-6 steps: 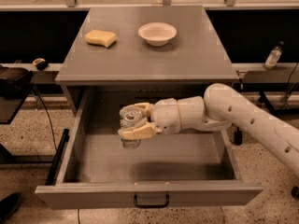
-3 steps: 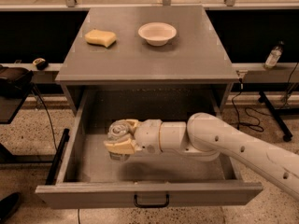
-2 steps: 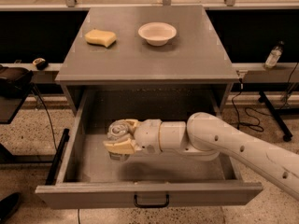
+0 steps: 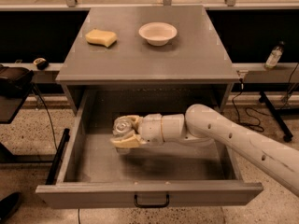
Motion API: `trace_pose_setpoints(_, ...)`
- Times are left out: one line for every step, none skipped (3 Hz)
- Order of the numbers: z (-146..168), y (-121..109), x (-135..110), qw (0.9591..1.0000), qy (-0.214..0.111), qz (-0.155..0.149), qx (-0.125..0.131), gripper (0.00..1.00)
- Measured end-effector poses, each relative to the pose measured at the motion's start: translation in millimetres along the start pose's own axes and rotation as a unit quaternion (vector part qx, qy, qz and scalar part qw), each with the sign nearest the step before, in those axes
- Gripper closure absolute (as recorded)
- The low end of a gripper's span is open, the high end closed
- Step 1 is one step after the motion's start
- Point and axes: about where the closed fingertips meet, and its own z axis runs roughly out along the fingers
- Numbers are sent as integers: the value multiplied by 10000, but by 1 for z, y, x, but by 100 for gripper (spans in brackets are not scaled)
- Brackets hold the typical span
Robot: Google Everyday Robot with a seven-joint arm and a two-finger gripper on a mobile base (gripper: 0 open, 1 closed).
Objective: Place 7up can into top drawer
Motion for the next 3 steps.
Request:
trace_pose_setpoints(12,-17,21,9987,155,-481,-80,100)
trace_pose_setpoints(14,-19,24,9982,190,-569,-78,85)
trace_pose_setpoints(14,-19,24,9982,190,-569,-78,62)
